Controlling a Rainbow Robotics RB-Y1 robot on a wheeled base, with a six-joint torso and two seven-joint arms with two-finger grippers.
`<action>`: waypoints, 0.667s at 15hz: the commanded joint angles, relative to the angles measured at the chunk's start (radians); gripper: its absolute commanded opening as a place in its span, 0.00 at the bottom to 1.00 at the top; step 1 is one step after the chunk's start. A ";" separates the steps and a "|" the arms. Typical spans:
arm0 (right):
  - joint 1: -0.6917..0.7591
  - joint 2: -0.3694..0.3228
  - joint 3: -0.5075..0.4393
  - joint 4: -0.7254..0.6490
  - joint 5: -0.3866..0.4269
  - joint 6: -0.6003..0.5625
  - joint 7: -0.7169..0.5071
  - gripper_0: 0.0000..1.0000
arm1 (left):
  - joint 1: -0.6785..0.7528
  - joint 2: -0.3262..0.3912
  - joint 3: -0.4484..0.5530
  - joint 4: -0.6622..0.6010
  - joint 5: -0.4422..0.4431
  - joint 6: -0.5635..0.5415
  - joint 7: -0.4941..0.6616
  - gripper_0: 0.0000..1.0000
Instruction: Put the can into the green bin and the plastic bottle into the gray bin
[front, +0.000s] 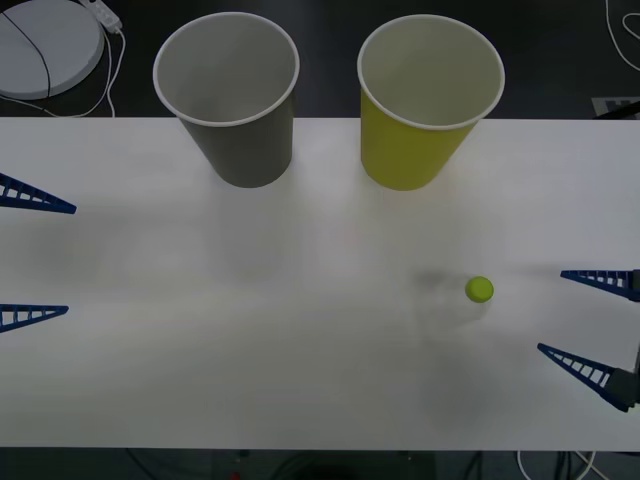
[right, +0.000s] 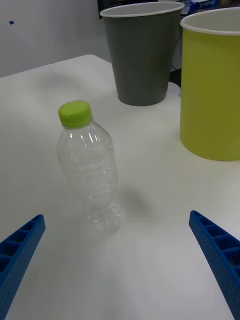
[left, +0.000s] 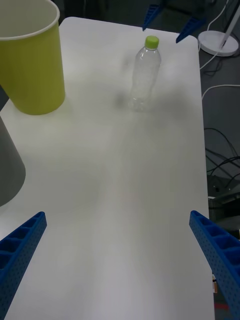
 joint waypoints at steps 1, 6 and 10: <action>-0.037 0.002 0.065 0.000 -0.001 0.020 0.023 1.00 | 0.000 0.000 0.000 0.000 0.000 0.000 0.000 1.00; -0.099 0.011 0.157 0.000 -0.004 0.050 0.058 1.00 | 0.000 0.000 0.000 0.000 0.000 0.000 0.000 1.00; -0.128 0.031 0.194 -0.001 -0.002 0.109 0.078 1.00 | 0.000 0.000 0.000 0.000 0.000 0.000 0.000 1.00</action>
